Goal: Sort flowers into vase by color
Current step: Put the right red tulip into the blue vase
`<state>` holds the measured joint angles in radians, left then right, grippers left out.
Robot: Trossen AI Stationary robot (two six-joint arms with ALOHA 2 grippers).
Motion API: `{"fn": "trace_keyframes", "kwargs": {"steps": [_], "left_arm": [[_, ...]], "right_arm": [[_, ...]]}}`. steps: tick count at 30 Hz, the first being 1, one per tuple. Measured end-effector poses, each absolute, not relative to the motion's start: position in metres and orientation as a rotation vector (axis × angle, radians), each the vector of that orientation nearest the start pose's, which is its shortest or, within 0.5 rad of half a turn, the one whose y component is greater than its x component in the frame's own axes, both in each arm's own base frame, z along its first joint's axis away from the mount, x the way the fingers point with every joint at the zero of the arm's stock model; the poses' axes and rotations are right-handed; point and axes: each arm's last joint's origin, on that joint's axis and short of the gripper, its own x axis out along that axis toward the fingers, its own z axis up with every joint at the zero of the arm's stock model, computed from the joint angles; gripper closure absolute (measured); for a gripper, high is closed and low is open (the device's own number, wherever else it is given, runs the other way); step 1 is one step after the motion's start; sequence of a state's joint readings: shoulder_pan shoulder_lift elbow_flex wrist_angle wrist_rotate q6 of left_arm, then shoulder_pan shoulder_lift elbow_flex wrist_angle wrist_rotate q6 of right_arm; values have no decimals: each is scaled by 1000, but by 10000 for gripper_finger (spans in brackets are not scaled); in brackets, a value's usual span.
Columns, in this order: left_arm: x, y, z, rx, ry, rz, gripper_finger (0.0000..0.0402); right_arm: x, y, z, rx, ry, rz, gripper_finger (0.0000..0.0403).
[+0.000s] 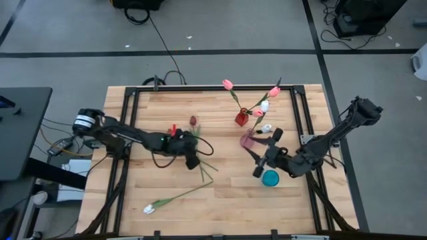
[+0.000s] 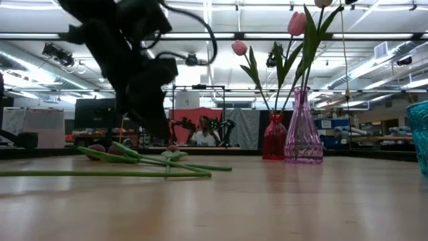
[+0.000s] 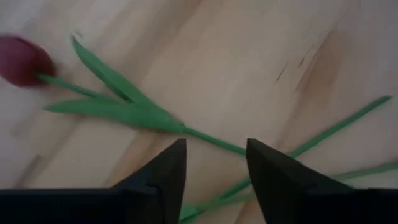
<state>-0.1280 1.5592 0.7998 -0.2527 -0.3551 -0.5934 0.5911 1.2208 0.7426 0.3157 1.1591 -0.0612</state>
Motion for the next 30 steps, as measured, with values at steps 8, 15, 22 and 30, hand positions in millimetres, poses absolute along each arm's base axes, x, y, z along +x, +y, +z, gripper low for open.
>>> {"fn": "trace_keyframes", "kwargs": {"steps": [8,15,22,30], "left_arm": [[294,-7,133,-368,970,527,212],[301,2,131,-412,915,527,211],[302,3,131,-436,908,528,211],[303,10,134,-462,892,527,215]], "right_arm": [[244,114,259,-243,187,-569,214],[244,114,259,-239,184,-591,234],[244,114,258,-236,186,-591,240],[242,117,258,-226,182,-580,241]]}}
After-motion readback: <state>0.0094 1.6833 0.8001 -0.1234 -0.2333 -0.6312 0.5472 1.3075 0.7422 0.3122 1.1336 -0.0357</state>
